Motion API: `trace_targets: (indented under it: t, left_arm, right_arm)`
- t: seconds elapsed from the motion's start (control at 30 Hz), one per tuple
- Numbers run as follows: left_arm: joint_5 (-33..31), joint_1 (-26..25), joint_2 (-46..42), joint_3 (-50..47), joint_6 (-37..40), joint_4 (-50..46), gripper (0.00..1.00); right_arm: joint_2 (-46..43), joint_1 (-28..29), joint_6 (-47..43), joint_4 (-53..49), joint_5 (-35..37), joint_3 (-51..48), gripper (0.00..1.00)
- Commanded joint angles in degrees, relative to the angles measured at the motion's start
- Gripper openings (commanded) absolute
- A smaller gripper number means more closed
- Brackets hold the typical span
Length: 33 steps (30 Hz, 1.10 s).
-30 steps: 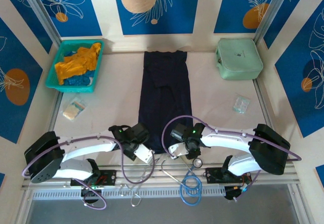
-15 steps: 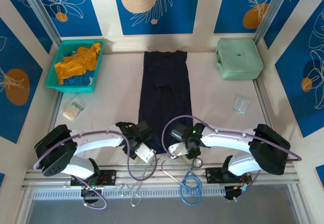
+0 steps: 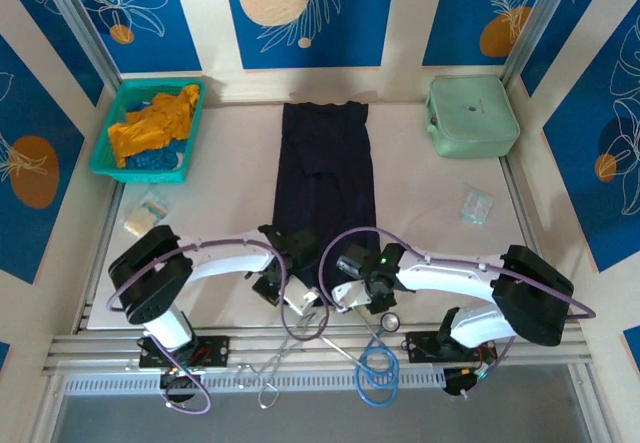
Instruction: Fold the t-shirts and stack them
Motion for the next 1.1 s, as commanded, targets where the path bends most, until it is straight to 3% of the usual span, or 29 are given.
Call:
trace_targets:
  t: [0.0, 0.17, 0.33, 0.7, 1.07]
  left_arm:
    - [-0.8, 0.5, 5.1, -0.2, -0.5, 6.0, 0.0]
    - [-1.5, 0.4, -0.3, -0.9, -1.2, 3.3, 0.0]
    - [-3.5, -0.5, -10.8, -2.7, -4.0, 0.3, 0.0]
    - [-10.8, -10.7, -29.5, -9.0, -16.4, -4.7, 0.0]
    - [-17.6, -14.4, -35.7, -11.0, -21.9, -7.7, 0.0]
  right_arm:
    - [2.4, 0.2, 0.6, -2.1, -2.9, -0.8, 0.0]
    - [0.6, 0.4, 1.0, -4.4, -2.2, -0.3, 0.0]
    - [-7.2, 2.1, 1.7, -9.2, -1.2, 0.4, 0.0]
    - [-21.2, 12.0, 14.0, -24.8, 3.4, 2.8, 0.0]
    - [-22.6, 18.8, 21.2, -29.7, 7.2, 6.7, 0.0]
